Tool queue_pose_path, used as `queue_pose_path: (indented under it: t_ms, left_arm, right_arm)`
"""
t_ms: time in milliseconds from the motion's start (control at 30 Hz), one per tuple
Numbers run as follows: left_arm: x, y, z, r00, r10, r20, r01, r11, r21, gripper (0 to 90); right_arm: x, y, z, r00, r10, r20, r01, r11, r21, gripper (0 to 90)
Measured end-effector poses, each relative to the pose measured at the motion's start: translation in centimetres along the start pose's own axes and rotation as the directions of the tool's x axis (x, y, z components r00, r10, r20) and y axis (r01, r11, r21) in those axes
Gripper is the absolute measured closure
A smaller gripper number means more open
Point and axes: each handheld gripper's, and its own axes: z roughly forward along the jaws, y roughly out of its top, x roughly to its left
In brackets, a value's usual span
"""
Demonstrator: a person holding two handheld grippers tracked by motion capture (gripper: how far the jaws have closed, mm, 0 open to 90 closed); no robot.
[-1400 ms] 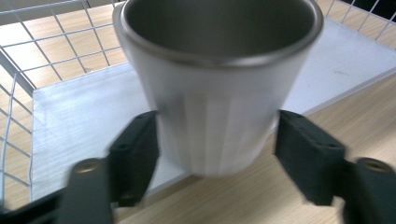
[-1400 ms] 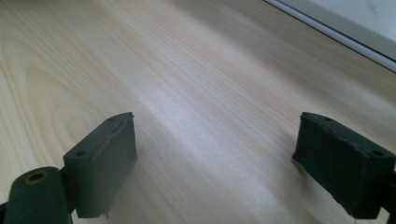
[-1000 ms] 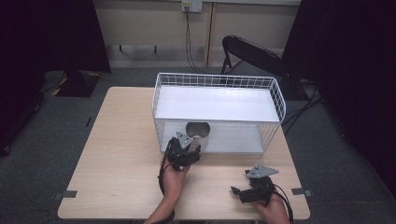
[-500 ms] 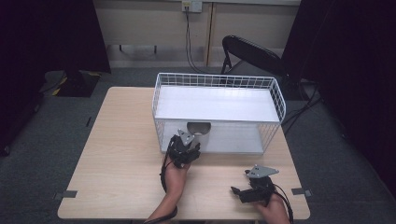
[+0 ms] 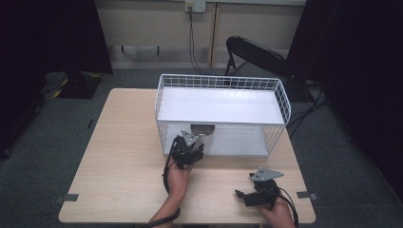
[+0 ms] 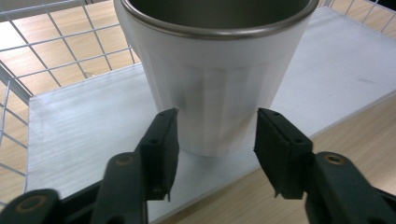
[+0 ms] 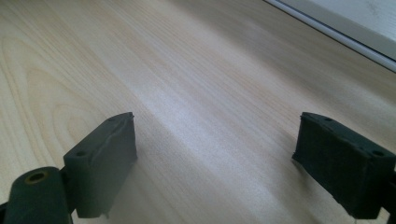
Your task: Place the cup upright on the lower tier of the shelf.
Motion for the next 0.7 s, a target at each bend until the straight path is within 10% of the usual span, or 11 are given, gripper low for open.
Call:
queue_pose_path:
  t_ms: [400, 700]
  left_arm:
    - [0.1, -0.8, -1.2, 0.9907, 0.026, 0.133, -0.026, 0.9997, 0.002, 22.7]
    - [0.6, -1.8, -2.3, 0.9672, 0.079, 0.241, -0.080, 0.9968, -0.004, 16.5]
  right_arm:
    - [0.0, 0.0, 0.0, 1.0000, 0.001, 0.000, -0.001, 1.000, 0.000, 11.6]
    - [0.0, 0.0, 0.0, 1.0000, 0.000, 0.000, 0.000, 1.000, -0.001, 11.6]
